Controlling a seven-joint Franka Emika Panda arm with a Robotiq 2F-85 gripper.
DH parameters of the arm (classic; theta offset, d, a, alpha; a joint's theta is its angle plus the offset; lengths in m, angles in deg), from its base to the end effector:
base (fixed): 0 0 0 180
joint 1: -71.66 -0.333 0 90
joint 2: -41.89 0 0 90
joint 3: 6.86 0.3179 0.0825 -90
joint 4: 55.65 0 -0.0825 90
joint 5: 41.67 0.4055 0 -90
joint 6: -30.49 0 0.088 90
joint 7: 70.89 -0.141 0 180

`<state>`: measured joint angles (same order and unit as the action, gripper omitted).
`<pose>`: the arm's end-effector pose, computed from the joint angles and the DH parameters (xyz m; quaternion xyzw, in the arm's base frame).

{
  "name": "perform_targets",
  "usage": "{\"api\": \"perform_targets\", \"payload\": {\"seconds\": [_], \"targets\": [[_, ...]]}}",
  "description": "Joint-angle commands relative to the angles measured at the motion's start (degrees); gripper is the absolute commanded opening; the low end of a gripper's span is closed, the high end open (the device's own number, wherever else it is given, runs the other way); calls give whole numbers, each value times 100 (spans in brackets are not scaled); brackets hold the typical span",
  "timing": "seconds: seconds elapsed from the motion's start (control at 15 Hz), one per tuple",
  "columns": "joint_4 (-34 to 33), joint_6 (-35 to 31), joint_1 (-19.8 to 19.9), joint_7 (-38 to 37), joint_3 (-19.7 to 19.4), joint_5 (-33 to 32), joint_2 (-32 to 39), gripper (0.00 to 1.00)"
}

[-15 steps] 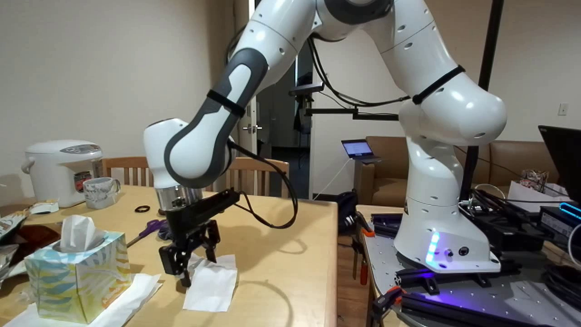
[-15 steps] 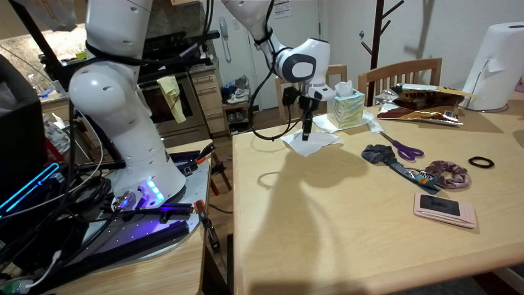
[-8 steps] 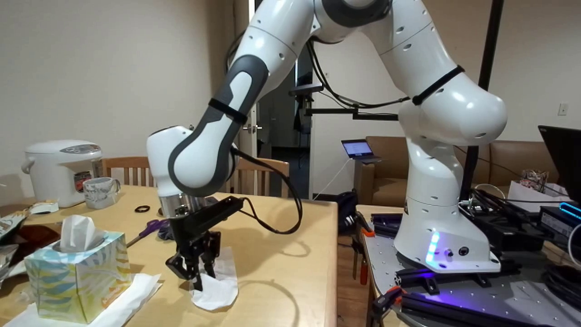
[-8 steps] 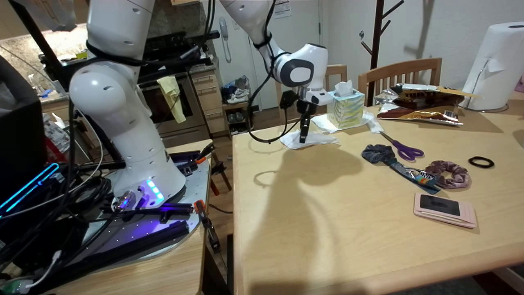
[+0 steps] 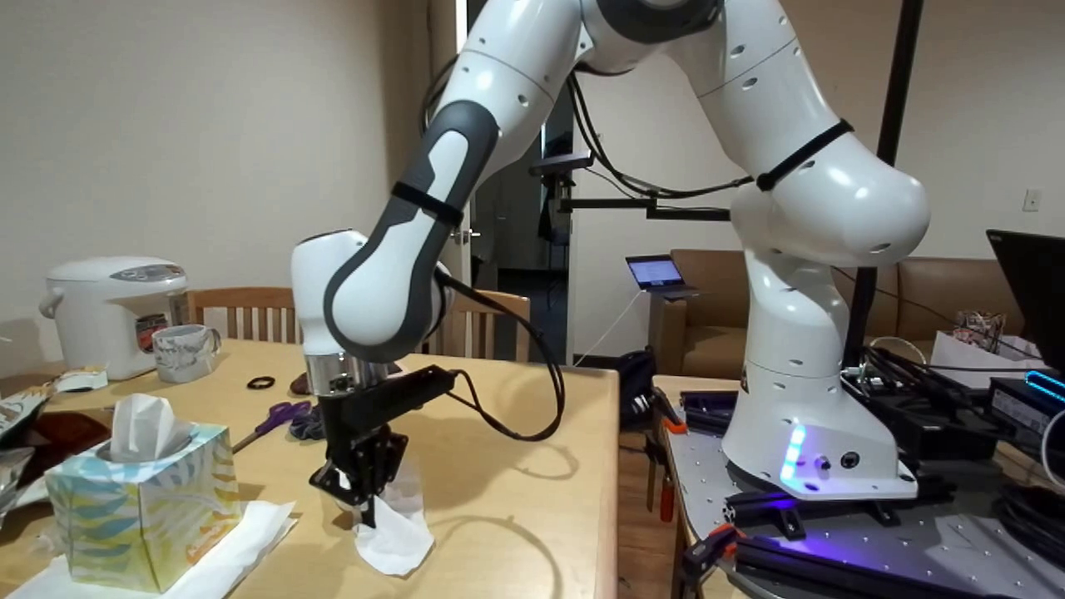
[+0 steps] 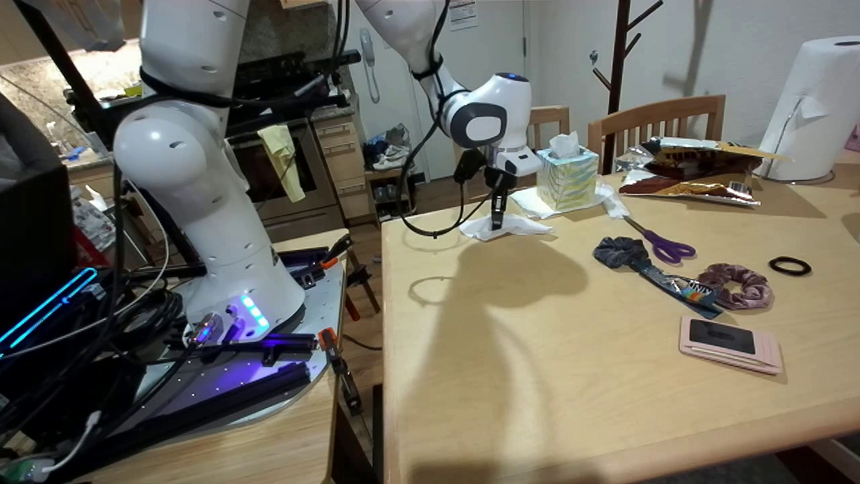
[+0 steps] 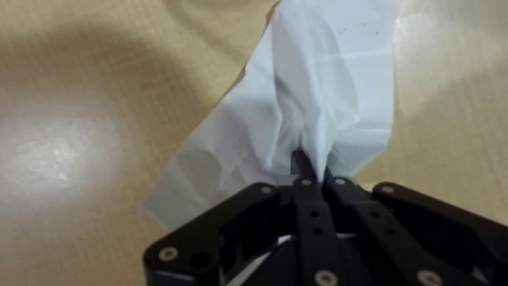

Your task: Take a tissue out of the box and use it to wipe the table

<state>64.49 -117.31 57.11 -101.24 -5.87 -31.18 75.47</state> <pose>0.5500 0.1539 0.0759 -0.9754 0.2084 0.0669 0.0254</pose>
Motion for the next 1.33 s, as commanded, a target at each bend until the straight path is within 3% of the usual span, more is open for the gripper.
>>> {"api": "perform_targets", "payload": {"seconds": [0.0, 0.67, 1.27], "targets": [[596, -609, 95, -66, 20, 305, -193, 0], [1801, -1442, 283, -174, -85, 810, -775, 0], [2584, -1359, 970, 30, 33, 1411, -1388, 0]]}}
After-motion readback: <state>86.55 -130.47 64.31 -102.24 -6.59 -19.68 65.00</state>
